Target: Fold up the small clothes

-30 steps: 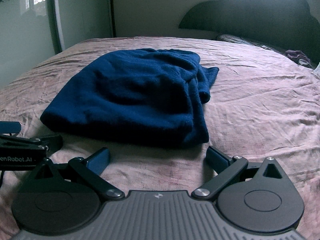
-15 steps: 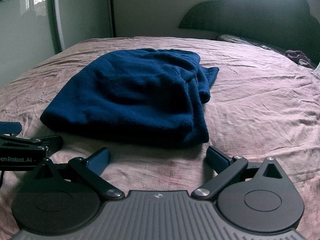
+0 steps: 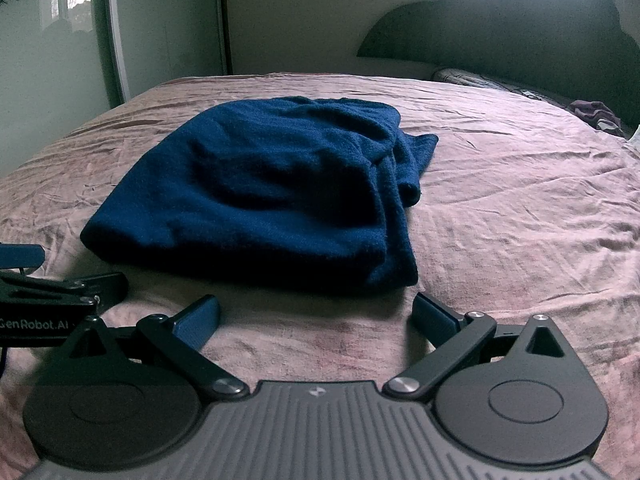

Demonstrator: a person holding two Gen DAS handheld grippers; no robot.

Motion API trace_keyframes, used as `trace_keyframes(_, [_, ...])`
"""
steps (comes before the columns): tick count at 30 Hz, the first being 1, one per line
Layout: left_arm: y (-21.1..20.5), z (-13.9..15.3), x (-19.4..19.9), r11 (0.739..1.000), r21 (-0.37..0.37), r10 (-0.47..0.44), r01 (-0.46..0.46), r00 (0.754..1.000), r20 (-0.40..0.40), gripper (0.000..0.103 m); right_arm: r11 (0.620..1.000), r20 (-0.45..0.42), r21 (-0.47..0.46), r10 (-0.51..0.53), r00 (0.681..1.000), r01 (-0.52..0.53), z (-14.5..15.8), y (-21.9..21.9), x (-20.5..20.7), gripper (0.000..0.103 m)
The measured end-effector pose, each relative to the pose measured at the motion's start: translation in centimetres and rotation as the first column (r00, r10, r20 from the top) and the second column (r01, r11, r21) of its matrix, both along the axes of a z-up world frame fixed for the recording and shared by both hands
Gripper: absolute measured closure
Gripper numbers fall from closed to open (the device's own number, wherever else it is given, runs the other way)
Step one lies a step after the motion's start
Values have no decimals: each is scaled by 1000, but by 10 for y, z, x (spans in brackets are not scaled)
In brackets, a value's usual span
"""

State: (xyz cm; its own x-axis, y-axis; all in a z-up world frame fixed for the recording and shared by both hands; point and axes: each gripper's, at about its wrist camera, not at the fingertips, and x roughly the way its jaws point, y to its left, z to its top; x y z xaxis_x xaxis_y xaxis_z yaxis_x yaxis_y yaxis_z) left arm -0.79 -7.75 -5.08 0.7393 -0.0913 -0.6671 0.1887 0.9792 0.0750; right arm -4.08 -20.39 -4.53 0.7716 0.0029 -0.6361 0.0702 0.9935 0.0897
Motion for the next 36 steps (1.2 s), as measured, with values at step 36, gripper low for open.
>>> trace_keyframes(36, [-2,-2,-3,1000,-22,0,0,1000,6,0,1000,-3,-1,3,1000,-3,0,0,0,0])
